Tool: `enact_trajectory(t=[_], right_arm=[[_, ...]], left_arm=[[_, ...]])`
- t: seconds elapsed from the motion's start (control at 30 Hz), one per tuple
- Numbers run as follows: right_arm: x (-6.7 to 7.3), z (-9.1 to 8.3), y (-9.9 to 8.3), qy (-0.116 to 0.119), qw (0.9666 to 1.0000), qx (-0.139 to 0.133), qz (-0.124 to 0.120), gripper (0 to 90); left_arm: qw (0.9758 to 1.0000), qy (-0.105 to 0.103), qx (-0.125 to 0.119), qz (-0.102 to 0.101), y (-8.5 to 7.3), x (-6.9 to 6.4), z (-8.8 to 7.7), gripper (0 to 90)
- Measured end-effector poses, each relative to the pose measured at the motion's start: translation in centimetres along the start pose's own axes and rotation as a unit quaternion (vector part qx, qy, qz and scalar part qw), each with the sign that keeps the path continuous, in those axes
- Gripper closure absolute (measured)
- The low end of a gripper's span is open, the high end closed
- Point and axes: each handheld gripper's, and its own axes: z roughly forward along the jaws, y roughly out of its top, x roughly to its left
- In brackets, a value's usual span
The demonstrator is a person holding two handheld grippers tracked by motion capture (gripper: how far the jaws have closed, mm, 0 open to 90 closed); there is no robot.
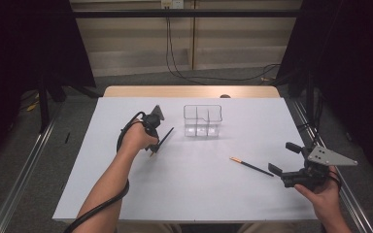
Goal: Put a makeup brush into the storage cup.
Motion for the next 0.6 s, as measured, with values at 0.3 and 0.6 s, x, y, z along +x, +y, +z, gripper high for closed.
enact_trajectory(t=[0.3, 0.6], right_arm=[[0.0, 0.1, 0.0, -0.001, 1.0, 0.001, 0.003, 0.0], [-0.1, 0.2, -0.1, 0.003, 1.0, 0.008, 0.002, 0.0]], left_arm=[[0.9995, -0.007, -0.002, 0.032, -1.1, -0.3, -0.8, 84.2], [0.9977, -0.007, -0.008, 0.067, -1.8, -1.9, -1.6, 84.2]])
